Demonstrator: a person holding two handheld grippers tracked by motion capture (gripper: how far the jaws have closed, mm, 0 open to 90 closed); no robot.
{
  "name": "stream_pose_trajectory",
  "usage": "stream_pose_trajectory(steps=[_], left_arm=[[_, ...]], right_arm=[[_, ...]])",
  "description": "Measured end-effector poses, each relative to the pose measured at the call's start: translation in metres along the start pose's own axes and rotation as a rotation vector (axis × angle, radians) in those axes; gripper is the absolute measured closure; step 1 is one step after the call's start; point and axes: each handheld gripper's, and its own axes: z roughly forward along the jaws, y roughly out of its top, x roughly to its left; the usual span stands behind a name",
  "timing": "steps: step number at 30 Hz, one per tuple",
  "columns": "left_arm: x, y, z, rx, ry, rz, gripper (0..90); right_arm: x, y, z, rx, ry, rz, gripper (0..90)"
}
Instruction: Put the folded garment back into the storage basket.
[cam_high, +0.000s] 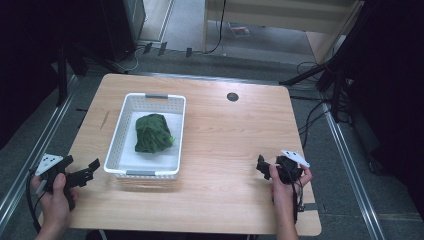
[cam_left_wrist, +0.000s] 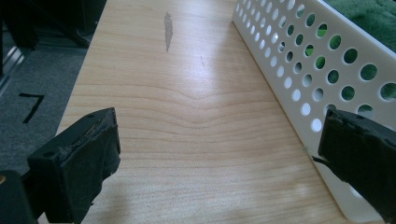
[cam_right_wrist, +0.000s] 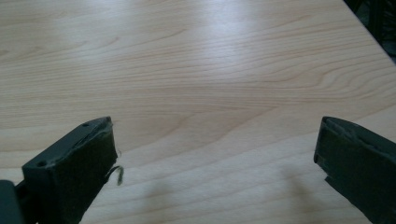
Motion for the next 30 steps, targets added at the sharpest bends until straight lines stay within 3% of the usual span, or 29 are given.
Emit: stream_pose_trajectory(steps=[11, 19, 23, 30], left_arm=[[0.000, 0.000, 0.000, 0.000, -0.001, -0.002, 0.0], [0.000, 0.000, 0.000, -0.001, 0.000, -0.003, 0.0], [0.000, 0.000, 0.000, 0.000, 0.002, 0.003, 0.0], [-0.001, 0.000, 0.001, 0.008, 0.003, 0.010, 0.0]], right_arm=[[-0.033, -0.010, -0.012, -0.012, -0.013, 0.014, 0.0], [-0.058, -0.020, -0.029, -0.011, -0.033, -0.005, 0.0], [-0.073, -0.025, -0.039, -0.017, -0.037, 0.020, 0.0], [-0.085, -0.033, -0.051, -0.055, 0.011, 0.047, 0.0]])
